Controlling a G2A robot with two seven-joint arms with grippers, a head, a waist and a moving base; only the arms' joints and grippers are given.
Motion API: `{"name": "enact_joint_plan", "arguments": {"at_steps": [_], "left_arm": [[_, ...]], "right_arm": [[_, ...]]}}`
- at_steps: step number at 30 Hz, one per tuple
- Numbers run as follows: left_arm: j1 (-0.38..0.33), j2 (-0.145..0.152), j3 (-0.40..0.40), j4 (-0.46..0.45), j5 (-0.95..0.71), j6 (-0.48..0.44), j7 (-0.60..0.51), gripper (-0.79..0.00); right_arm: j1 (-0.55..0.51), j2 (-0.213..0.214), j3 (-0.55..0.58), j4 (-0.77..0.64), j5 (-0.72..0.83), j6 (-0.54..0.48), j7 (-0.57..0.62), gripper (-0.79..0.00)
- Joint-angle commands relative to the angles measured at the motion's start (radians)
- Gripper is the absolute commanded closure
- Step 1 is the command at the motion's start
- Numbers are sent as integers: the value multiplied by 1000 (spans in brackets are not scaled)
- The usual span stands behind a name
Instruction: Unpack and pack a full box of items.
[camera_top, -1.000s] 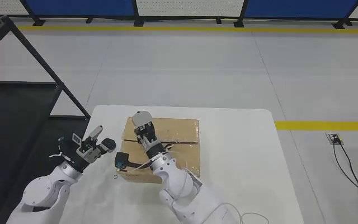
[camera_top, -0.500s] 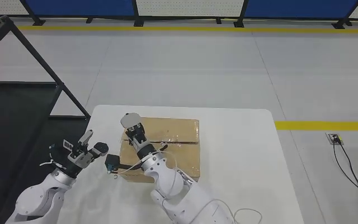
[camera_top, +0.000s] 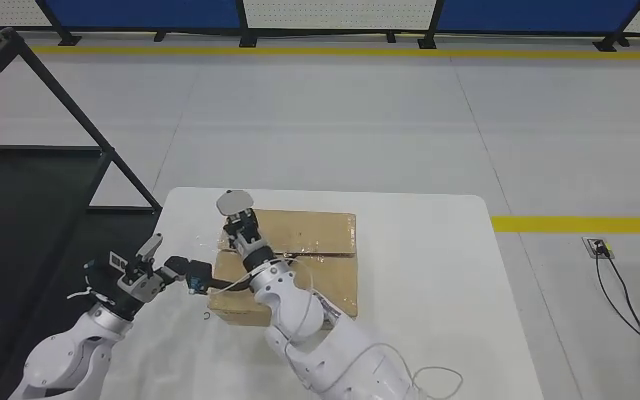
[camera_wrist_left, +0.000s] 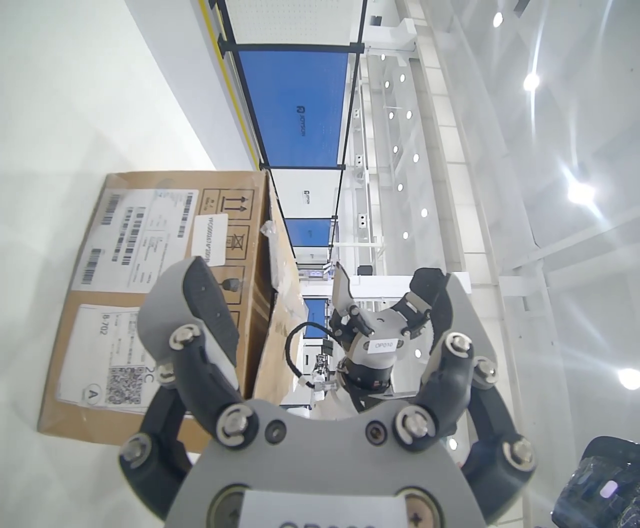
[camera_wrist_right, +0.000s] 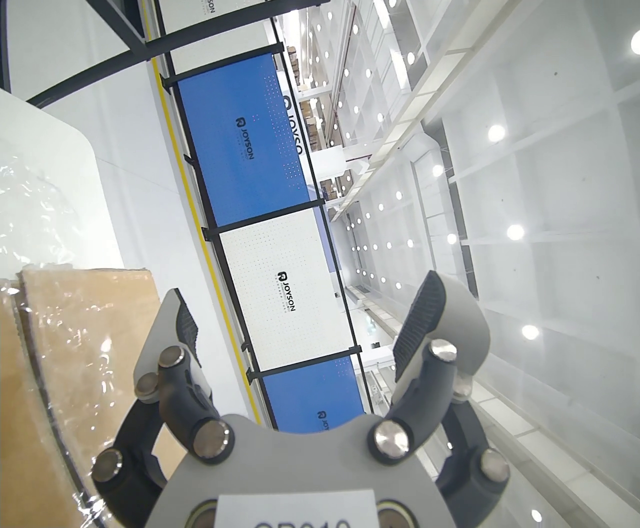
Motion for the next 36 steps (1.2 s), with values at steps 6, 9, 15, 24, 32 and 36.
{"name": "enact_joint_plan", "arguments": {"at_steps": [6, 9, 15, 24, 32, 36], "left_arm": [[8, -4, -18, 5, -11, 3, 1, -785], [11, -5, -29, 8, -18, 6, 8, -785], [12, -6, -50, 24, -16, 17, 6, -785], [5, -4, -53, 26, 46, 72, 3, -785], [5, -4, -53, 26, 46, 72, 3, -785], [2, -6, -59, 9, 39, 69, 44, -785]], "right_arm": [[-93, 23, 92, -211, 110, -69, -98, -785], [-162, 49, 171, -375, 127, -201, -101, -785], [-319, 96, 364, -692, 209, -475, -94, -785], [-359, 101, 533, -858, 526, -688, 64, -785], [-372, 103, 514, -854, 542, -716, 46, -785], [-367, 96, 529, -840, 756, -725, 84, -785]]}}
